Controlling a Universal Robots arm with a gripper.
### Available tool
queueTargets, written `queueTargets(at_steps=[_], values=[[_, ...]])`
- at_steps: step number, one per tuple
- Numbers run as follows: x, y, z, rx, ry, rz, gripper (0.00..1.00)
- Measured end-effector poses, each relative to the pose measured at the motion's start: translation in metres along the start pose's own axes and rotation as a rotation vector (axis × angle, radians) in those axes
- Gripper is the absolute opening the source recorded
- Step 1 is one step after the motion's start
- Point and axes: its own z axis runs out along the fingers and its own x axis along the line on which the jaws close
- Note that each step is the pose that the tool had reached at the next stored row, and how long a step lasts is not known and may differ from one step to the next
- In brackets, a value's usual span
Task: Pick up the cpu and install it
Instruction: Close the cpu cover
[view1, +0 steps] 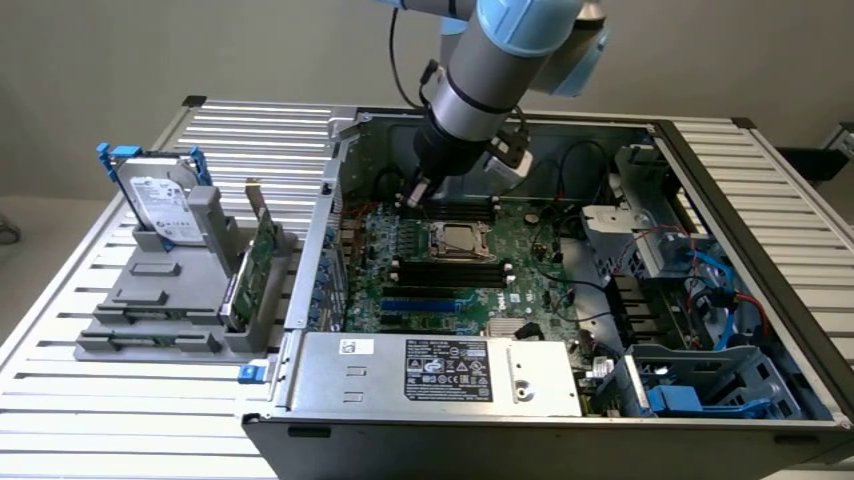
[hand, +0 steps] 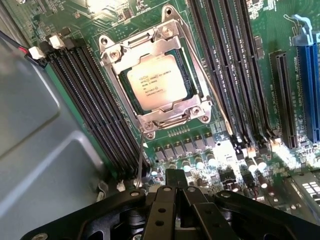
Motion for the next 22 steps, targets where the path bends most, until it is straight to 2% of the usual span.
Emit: queueTargets(at_steps=[3, 6, 10, 12, 17, 22], values=[[-0.0017, -0.0007, -0.0033, 0.0061, 0.0058, 0.011, 0.11], [-0.0019, -0.0008, -0.0037, 0.0064, 0.0122, 0.03, 0.11], [-0.0019, -0.0007, -0.0038, 0.0041, 0.0251, 0.064, 0.11], [-0.002, -0.0009, -0.0041, 0.0048, 0.0289, 0.076, 0.11], [-0.0028, -0.001, -0.0057, 0.0144, 0.0331, 0.102, 0.11], [-0.0053, -0.0015, -0.0071, 0.024, 0.0315, 0.112, 0.11]])
